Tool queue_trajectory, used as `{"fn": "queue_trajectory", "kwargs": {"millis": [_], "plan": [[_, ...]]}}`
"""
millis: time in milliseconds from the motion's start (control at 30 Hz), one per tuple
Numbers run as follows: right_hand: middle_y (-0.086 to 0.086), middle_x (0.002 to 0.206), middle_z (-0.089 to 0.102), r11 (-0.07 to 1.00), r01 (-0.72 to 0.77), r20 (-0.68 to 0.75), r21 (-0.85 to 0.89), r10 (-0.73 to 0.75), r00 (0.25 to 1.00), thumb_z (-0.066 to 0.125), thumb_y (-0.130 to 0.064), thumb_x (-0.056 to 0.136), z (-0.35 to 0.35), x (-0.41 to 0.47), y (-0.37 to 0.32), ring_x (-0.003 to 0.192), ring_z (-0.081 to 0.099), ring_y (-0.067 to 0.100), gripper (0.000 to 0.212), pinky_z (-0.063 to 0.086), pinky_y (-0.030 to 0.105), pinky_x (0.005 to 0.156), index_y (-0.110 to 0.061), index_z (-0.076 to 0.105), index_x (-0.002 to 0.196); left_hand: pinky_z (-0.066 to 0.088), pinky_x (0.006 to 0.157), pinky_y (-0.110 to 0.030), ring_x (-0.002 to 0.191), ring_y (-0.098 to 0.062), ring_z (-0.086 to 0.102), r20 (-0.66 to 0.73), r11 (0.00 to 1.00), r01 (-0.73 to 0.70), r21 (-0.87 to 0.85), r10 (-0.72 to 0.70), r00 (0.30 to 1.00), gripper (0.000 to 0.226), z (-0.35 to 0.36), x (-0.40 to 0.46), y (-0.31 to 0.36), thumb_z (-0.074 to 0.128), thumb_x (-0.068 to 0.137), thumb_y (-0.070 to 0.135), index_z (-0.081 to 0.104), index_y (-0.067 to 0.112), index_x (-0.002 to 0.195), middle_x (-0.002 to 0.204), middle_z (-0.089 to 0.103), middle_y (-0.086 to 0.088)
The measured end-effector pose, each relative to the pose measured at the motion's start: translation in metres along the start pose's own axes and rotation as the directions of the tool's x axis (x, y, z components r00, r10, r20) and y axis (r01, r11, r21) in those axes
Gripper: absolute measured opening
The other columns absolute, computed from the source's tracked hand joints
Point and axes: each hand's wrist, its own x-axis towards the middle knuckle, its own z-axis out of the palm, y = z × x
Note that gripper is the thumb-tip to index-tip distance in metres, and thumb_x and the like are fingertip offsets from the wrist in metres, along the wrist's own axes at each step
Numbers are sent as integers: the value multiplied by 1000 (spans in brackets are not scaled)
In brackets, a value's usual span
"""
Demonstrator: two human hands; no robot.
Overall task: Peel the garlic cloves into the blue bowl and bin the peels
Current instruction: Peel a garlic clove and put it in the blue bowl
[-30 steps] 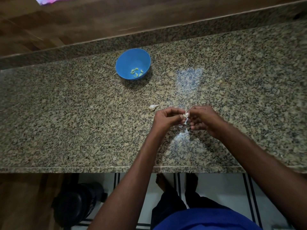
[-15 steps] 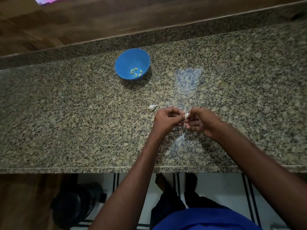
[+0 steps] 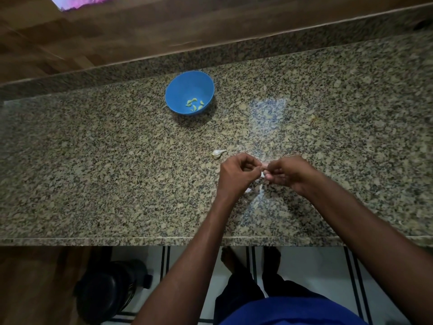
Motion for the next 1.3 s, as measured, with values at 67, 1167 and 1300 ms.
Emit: {"fn": "queue_trajectory", "kwargs": {"millis": [67,1167,1300], "plan": [[17,82,69,991,-104,39,86,101,994,60,8,92,-1,6,0,60,70,17,6,58,22,50,9,66,95,64,67,-31,75,-18,72,-43,993,-73,95,77,996,8,6,-2,-1,79,87,9,72,9,91,83,72,-4],[6,60,67,691,452,76,-564,-501,862,68,-7,89,2,20,-1,49,58,13,19,46,24,47,-7,71,71,61,65,-24,65,-17,71,131,907,328,-263,-303,944,6,-4,43,3,75,89,1,71,-1,92,84,73,-17],[8,62,69,784,384,5,-488,-437,899,66,-4,91,3,23,-2,47,63,14,19,48,23,44,-5,70,72,65,74,-34,78,-20,76,-74,987,158,-40,-160,984,6,2,49,-3,77,87,6,74,9,90,85,77,-7]]}}
